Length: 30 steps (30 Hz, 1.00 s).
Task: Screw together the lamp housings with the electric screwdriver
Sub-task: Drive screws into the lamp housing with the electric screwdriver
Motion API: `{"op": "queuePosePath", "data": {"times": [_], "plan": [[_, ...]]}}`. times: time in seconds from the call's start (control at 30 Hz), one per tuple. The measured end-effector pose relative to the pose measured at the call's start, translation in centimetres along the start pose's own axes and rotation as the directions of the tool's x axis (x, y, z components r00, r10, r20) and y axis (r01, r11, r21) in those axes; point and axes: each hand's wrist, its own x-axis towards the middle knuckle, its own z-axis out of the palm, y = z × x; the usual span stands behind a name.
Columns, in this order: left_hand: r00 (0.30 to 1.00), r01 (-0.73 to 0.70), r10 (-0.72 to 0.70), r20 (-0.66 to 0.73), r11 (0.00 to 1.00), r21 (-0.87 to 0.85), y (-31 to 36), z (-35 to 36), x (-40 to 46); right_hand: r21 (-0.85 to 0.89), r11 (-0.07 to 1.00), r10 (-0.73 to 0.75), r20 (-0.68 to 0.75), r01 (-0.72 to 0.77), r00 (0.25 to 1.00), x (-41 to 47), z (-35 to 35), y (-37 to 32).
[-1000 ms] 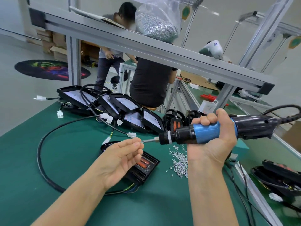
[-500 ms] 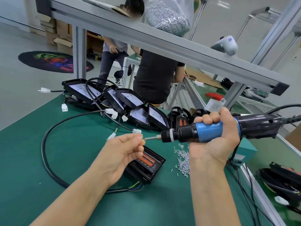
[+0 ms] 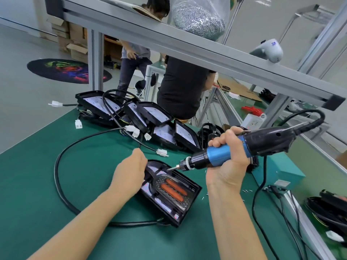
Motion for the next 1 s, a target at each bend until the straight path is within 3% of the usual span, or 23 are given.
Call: {"op": "queuePosePath", "data": {"times": [0.17,0.43,1.0], "plan": [[0.995,-0.095,0.1,0.031,0.986,-0.133,0.0,1.2,-2.5,-0.078,0.996,-0.046,0.054,0.05,0.998,0.1,-0.4,0.8],[0.988,-0.123,0.125,0.094,0.992,-0.024,0.7,1.7,-2.0,-0.236,0.969,-0.045,0.093,0.066,0.995,0.1,-1.2,1.4],[0.98,-0.132,0.111,0.164,0.983,0.124,2.0,1.5,-0.5,-0.322,0.944,-0.028,0.13,0.069,0.991,0.3,-1.6,2.4]]}}
